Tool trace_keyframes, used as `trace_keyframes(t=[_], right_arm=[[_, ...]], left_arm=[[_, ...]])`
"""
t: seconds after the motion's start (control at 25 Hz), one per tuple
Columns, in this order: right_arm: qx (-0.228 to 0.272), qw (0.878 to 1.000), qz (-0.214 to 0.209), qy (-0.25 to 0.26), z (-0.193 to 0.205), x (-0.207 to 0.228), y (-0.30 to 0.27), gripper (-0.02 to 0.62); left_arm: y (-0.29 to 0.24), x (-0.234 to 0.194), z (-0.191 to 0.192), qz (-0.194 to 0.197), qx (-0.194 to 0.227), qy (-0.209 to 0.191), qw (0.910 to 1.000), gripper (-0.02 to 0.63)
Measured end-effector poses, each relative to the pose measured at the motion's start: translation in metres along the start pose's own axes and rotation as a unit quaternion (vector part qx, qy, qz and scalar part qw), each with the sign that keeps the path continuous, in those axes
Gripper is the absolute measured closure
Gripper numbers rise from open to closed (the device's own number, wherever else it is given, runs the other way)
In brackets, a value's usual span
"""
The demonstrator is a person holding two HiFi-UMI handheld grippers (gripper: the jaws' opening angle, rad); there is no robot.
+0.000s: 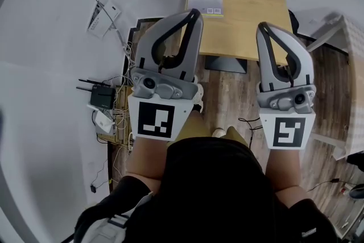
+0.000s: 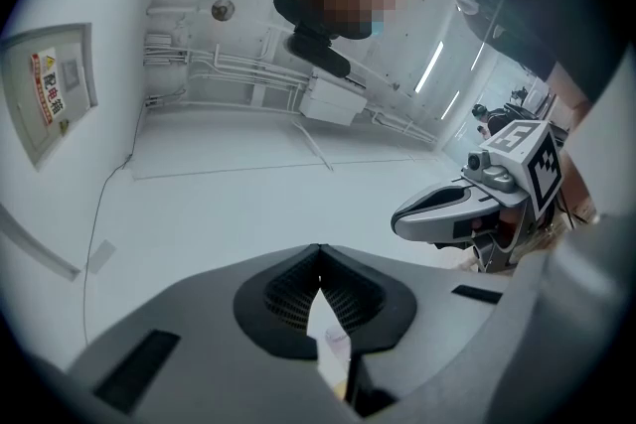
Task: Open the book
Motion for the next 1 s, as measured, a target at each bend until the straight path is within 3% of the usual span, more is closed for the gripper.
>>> trace_keyframes(t=[1.0], right_arm=[[-0.045, 0.999, 0.000, -0.026, 0.109, 0.055, -0.149, 0.566]], left_arm=[[-0.119, -0.075, 0.133, 0.028, -0.029, 0.030, 0.9988, 0.595]])
Point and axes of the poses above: the fingertips, and each gripper's own axes: y backward along the fingers, x to its right, z out of its underside, the point moved 2 cm from there along y, backward along the fingers, and after that the axes turned 15 degrees about -z, right-handed, at the moved point
